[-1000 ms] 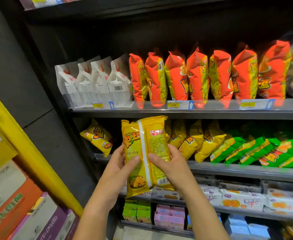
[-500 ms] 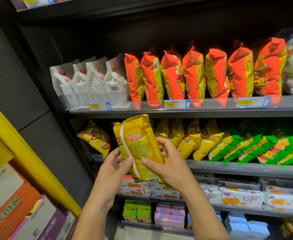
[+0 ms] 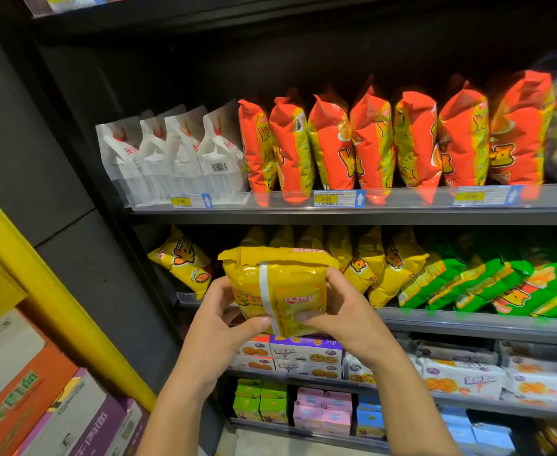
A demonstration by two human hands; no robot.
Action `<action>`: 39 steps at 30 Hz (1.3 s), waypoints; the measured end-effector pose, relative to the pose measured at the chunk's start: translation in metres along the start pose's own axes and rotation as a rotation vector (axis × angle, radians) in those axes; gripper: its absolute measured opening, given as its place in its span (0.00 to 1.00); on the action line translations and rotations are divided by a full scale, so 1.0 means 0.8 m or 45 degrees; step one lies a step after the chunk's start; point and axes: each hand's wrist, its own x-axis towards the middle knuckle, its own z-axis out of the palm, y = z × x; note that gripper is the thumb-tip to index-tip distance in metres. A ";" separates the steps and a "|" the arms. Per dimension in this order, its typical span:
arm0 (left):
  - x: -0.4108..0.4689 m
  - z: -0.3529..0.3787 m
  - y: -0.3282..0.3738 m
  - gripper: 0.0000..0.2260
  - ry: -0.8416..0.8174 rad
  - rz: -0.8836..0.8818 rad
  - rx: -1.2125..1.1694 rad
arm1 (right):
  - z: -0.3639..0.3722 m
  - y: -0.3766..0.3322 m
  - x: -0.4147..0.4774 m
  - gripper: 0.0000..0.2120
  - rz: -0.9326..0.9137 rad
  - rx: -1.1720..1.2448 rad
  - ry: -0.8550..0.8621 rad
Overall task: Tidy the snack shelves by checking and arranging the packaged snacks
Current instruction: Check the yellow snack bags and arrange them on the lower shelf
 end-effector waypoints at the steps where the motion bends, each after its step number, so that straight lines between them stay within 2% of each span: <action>1: 0.000 0.000 0.000 0.28 -0.012 0.006 -0.022 | -0.001 0.002 0.001 0.31 0.004 0.026 0.003; 3: 0.000 0.002 0.003 0.29 -0.032 0.000 -0.098 | -0.002 0.003 0.002 0.32 0.043 0.107 -0.004; 7: 0.004 0.006 0.005 0.30 -0.016 -0.068 -0.248 | 0.000 0.001 0.002 0.25 0.087 0.202 -0.049; 13: 0.009 0.013 0.008 0.30 0.056 -0.273 -0.383 | 0.013 0.000 0.008 0.23 0.233 0.303 -0.021; 17: 0.010 0.012 0.012 0.24 -0.009 -0.387 -0.410 | 0.021 0.000 0.010 0.20 0.353 0.339 -0.019; 22: 0.008 0.009 0.010 0.17 -0.040 -0.467 -0.491 | 0.027 0.004 0.014 0.17 0.388 0.384 -0.050; 25: 0.008 0.000 -0.002 0.23 -0.082 -0.517 -0.532 | 0.030 0.009 0.017 0.18 0.377 0.430 -0.089; 28: 0.009 -0.010 -0.016 0.25 -0.094 -0.470 -0.489 | 0.032 0.014 0.021 0.20 0.352 0.436 -0.107; 32: 0.010 -0.024 -0.035 0.26 -0.118 -0.353 -0.498 | 0.038 0.027 0.033 0.16 0.334 0.439 -0.134; 35: 0.018 -0.037 -0.051 0.25 -0.051 -0.332 -0.481 | 0.051 0.031 0.044 0.16 0.333 0.397 -0.165; 39: 0.038 -0.061 -0.074 0.21 0.144 -0.329 -0.437 | 0.074 0.046 0.071 0.26 0.345 0.131 -0.119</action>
